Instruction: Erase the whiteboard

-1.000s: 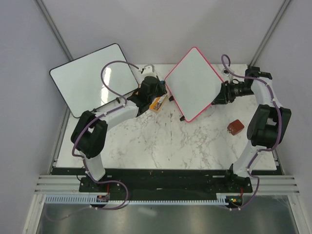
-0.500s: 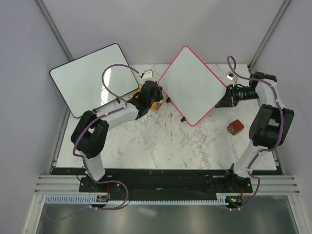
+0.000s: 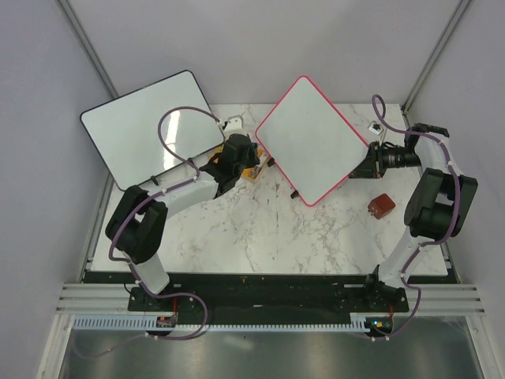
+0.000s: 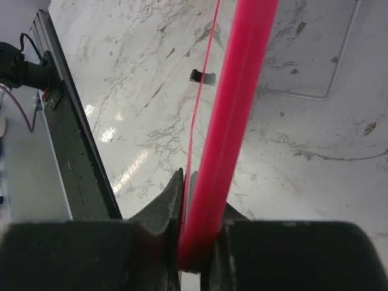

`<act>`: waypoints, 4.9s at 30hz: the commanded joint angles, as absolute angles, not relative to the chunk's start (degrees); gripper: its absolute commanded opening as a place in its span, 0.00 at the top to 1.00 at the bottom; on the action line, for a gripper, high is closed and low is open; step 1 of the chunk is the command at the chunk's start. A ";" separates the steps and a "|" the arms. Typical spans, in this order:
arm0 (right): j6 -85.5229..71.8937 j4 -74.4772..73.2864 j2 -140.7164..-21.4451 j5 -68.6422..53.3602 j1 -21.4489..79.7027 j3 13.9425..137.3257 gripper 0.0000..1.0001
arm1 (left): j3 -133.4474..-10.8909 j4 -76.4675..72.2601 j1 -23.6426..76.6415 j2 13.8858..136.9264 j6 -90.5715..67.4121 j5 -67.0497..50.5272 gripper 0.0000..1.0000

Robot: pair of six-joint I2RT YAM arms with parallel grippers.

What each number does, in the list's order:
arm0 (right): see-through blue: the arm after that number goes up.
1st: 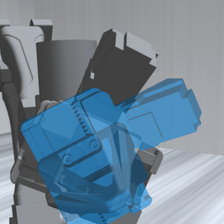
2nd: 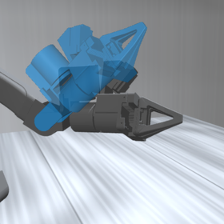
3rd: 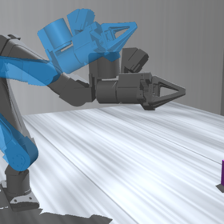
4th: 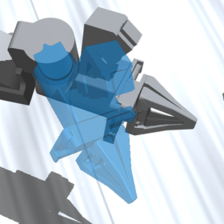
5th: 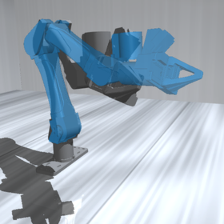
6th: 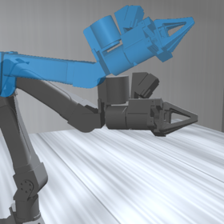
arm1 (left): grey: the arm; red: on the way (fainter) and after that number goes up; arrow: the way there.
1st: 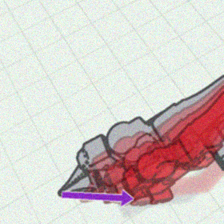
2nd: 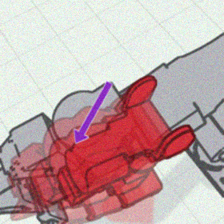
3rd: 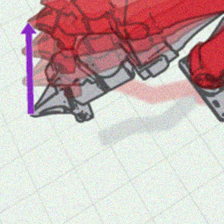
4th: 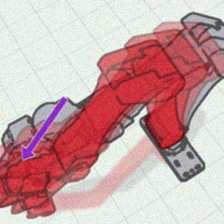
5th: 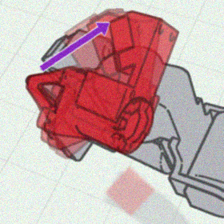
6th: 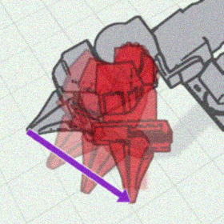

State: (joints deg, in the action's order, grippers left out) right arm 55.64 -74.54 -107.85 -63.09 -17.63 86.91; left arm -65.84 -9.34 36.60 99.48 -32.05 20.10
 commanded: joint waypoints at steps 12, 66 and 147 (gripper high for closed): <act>52.73 -82.00 -103.89 -54.84 -15.12 86.40 1.00 | -62.40 -10.72 36.74 94.66 -30.41 22.24 0.98; 56.95 -78.66 -94.31 -44.12 -24.96 79.19 0.45 | -54.05 24.70 36.83 88.59 -36.91 20.57 0.33; 26.01 -53.89 -90.29 -57.79 -39.57 90.02 0.02 | -57.77 9.94 36.83 74.55 -23.04 -3.42 0.00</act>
